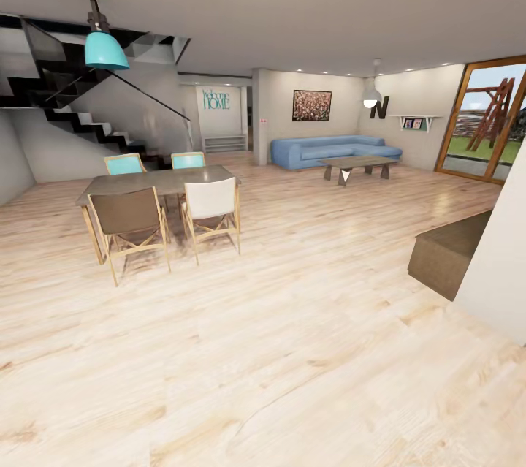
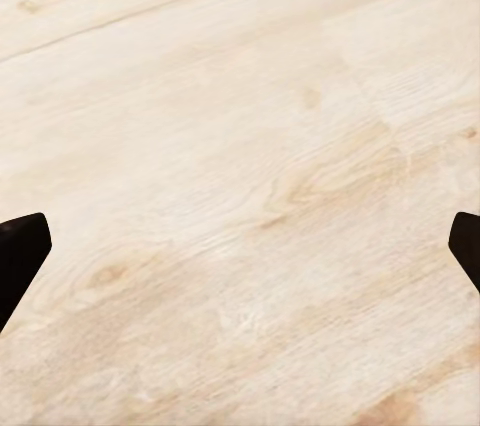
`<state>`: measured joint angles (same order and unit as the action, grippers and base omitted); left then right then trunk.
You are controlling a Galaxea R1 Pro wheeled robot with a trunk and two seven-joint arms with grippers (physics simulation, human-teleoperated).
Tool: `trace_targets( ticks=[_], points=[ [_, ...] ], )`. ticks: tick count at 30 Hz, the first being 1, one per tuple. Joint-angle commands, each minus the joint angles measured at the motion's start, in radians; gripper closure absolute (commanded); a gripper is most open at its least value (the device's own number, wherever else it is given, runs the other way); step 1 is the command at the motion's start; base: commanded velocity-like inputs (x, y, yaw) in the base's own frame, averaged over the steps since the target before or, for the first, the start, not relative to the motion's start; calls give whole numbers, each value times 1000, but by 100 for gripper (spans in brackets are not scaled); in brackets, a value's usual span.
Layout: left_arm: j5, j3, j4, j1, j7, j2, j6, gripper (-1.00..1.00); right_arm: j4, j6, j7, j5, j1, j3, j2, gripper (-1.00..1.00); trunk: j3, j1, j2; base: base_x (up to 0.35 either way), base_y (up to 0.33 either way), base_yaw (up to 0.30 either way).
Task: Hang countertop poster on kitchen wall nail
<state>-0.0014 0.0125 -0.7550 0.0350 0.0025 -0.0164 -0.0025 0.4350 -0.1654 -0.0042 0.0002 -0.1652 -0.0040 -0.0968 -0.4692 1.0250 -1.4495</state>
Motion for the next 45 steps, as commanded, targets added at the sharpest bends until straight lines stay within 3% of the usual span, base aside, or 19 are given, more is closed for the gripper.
trace_targets(
  ticks=[1, 22, 32, 45],
  points=[
    [0, 1, -1, 0, 0, -1, 0, -100, -1, -3, 0, 0, 0, 0, 0, -100, -1, 0, 0, 0, 0, 0],
    [0, 1, -1, 0, 1, -1, 0, -100, -1, -3, 0, -2, 0, 3, 2, -100, -1, 0, 0, 0, 0, -9],
    [0, 1, 26, 0, -1, -1, -1, -100, -1, -3, -1, -2, 0, 3, 2, -100, -1, 0, 0, -7, 6, -227],
    [1, 1, 26, 0, -4, -1, 0, -100, -1, -3, -1, -2, 0, 2, 2, -100, -1, 0, 0, -201, 175, -170]
  ],
)
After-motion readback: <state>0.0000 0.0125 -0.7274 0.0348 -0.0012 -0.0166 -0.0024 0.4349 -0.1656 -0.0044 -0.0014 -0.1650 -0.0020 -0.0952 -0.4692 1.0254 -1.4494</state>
